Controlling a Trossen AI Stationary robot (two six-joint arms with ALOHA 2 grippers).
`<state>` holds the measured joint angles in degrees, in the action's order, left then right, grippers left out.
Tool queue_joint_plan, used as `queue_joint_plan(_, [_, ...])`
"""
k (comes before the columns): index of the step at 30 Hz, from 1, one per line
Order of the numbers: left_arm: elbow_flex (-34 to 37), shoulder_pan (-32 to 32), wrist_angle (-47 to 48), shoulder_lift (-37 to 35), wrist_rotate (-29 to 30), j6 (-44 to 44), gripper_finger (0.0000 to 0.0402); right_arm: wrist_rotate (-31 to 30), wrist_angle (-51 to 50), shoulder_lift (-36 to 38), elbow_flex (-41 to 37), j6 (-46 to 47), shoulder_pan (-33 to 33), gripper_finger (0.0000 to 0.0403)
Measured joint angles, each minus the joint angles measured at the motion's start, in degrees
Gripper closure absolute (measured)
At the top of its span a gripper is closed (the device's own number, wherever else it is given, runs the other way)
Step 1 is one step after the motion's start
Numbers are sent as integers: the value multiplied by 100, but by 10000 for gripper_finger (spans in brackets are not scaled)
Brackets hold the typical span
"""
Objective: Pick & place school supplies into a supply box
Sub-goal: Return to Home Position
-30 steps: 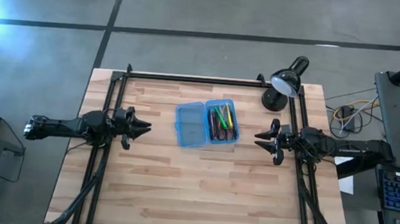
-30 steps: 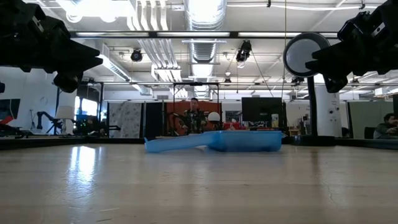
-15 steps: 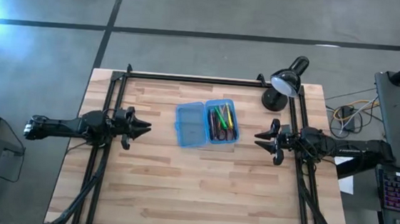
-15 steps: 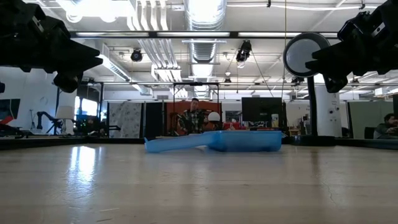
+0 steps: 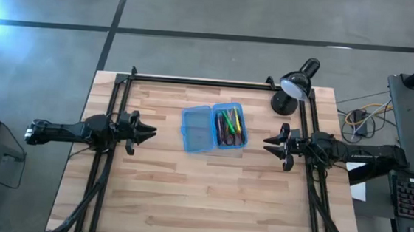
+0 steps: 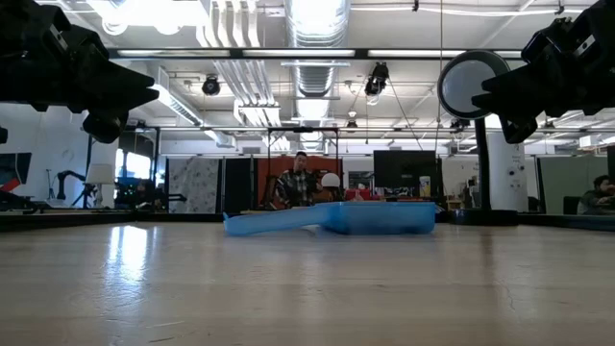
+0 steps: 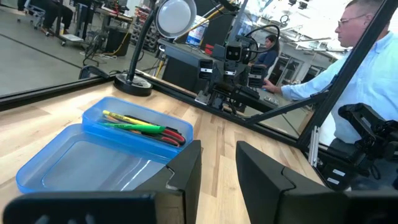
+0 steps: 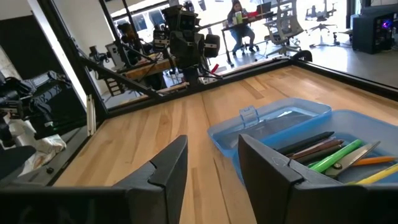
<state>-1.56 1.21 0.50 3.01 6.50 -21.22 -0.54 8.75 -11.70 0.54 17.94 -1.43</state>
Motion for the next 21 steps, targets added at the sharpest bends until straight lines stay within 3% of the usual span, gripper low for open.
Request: queue_joint_plan(21, [0,-1,1,0,0,0,317,-1,2,0,0,1,2,270])
